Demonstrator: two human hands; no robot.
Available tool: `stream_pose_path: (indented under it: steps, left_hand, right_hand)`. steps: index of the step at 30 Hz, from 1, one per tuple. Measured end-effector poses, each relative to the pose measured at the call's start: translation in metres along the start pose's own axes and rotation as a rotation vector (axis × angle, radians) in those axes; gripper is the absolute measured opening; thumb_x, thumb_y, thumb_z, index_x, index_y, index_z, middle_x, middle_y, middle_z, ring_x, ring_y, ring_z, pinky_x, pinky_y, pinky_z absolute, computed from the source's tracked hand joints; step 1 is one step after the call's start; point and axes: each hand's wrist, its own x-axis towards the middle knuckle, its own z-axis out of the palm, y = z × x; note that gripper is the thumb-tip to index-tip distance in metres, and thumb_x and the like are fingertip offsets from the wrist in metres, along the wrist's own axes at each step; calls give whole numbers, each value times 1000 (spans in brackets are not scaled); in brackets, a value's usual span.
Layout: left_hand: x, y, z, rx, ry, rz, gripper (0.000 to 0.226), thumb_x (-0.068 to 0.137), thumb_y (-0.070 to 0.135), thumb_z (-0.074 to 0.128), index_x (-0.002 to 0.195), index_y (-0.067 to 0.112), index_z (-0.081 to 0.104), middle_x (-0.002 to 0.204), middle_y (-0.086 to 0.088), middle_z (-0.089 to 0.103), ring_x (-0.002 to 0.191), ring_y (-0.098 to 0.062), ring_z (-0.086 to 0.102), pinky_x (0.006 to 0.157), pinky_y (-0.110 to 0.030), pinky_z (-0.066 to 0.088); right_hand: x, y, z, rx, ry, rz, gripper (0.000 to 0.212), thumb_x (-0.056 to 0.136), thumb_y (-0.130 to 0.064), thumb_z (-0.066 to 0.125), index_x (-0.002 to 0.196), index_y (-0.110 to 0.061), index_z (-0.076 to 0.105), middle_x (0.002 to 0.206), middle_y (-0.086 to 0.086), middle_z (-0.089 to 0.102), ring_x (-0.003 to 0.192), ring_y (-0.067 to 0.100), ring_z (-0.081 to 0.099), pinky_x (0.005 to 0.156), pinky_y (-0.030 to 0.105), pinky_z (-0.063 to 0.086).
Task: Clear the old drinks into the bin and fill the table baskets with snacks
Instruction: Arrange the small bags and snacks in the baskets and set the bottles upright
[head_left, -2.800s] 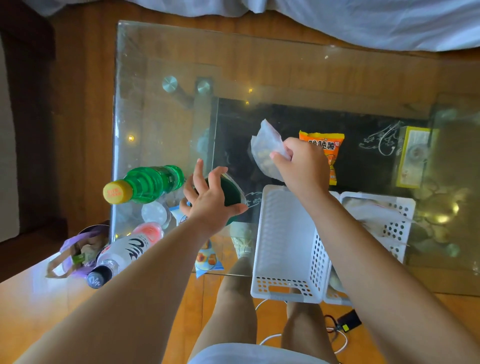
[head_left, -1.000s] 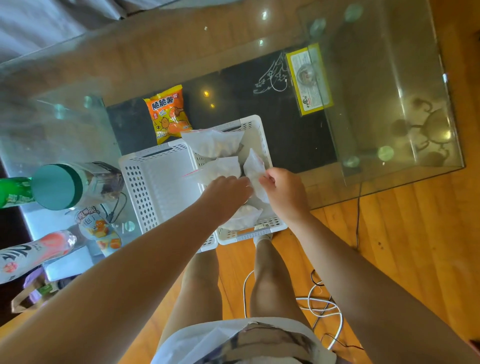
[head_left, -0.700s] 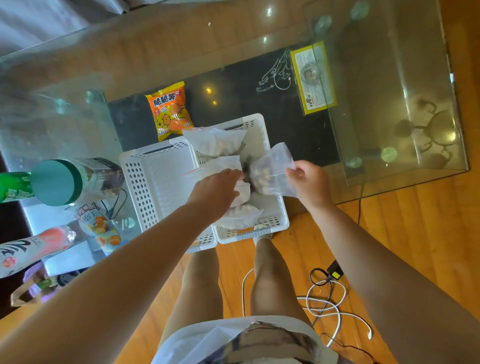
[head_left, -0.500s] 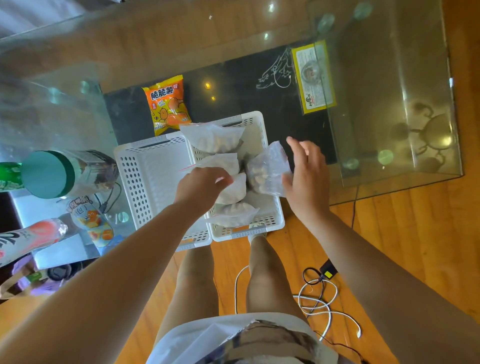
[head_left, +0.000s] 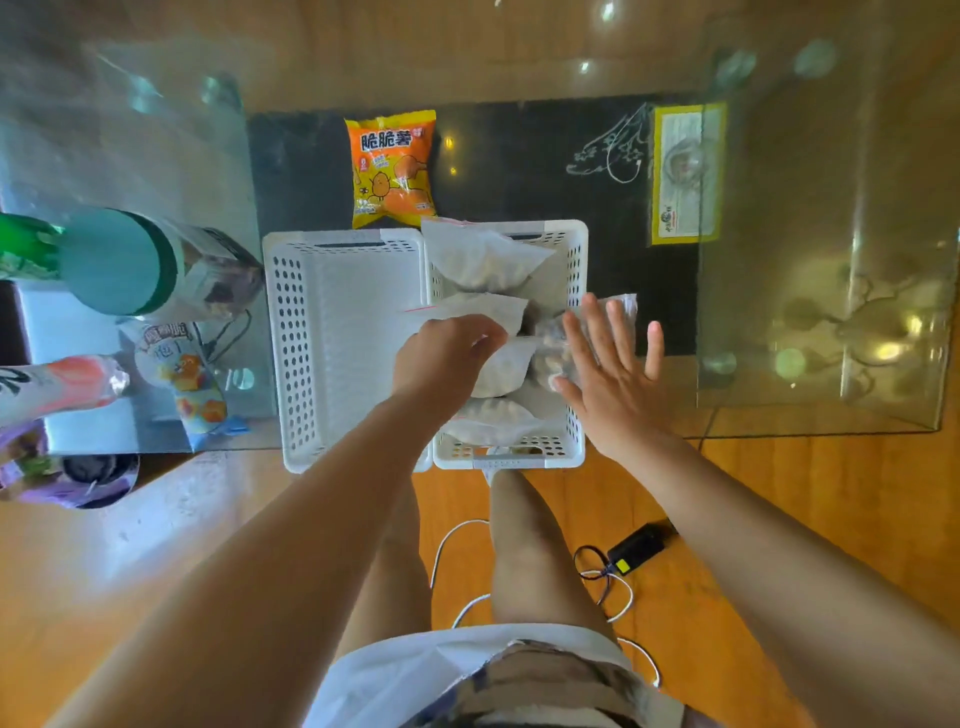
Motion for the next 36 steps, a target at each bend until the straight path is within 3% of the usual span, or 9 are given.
stream_pose_path:
  steps: [4, 6, 13, 18, 21, 23, 26, 31, 36]
  left_hand:
    - [5, -5, -9, -92, 58, 14, 24, 95, 28, 46, 111, 27, 65, 112, 2, 69, 100, -22, 63, 83, -36, 51]
    - [6, -12, -18, -191, 97, 6, 26, 95, 23, 47, 116, 25, 62, 115, 2, 68, 102, -19, 64, 89, -37, 52]
    - [-11, -94, -61, -475, 350, -213, 30, 91, 5, 52, 118, 13, 62, 114, -4, 68, 92, -11, 60, 80, -14, 42]
    - [-39, -182, -77, -630, 599, -595, 28, 88, 9, 54, 113, 13, 66, 112, -8, 69, 98, -25, 64, 85, -34, 52]
    - [-46, -229, -77, -679, 671, -764, 35, 85, 7, 54, 119, 14, 61, 117, -6, 66, 101, -23, 63, 77, -18, 50]
    - [-46, -252, -76, -672, 654, -851, 46, 85, 7, 57, 130, 12, 50, 126, -7, 60, 110, -20, 57, 84, -16, 43]
    - [-37, -285, -71, -656, 607, -925, 58, 84, 12, 63, 136, 5, 40, 131, -17, 52, 120, -30, 50, 100, -37, 39]
    - [-20, -311, -65, -681, 471, -971, 62, 85, 18, 64, 139, 6, 36, 138, -19, 45, 125, -32, 46, 104, -41, 38]
    - [-11, -315, -63, -483, 293, -874, 54, 85, 21, 64, 134, 9, 46, 142, -17, 37, 126, -34, 41, 106, -42, 34]
  right_hand:
    - [0, -24, -30, 204, 156, 5, 49, 91, -37, 49, 135, -18, 46, 149, 14, 35, 138, 35, 31, 112, 53, 15]
    - [-1, -40, -43, 282, 223, -38, 38, 89, -30, 55, 124, -16, 56, 140, 14, 46, 128, 32, 44, 105, 52, 30]
    - [56, -107, -87, 464, 222, -91, 35, 90, -22, 52, 124, -15, 55, 142, 10, 41, 133, 27, 36, 109, 42, 21]
    - [130, -160, -102, 450, 249, -137, 34, 87, -17, 56, 121, -14, 55, 136, 10, 45, 126, 25, 41, 101, 37, 31]
    - [171, -177, -99, 495, 223, -60, 35, 86, -13, 53, 121, -11, 55, 134, 11, 44, 125, 27, 40, 99, 37, 35]
    - [192, -178, -88, 431, 209, -10, 35, 86, -11, 52, 121, -11, 55, 136, 11, 41, 126, 28, 39, 101, 38, 36]
    - [215, -180, -72, 345, 195, 123, 38, 88, -13, 55, 125, -16, 51, 145, 12, 30, 130, 29, 34, 104, 41, 38]
    - [233, -176, -58, 447, 22, 364, 57, 93, -20, 51, 141, -39, 27, 156, 16, 1, 136, 36, 31, 100, 39, 39]
    - [239, -171, -56, 523, -11, 386, 61, 93, -21, 51, 141, -44, 22, 134, 15, 39, 117, 31, 49, 85, 34, 40]
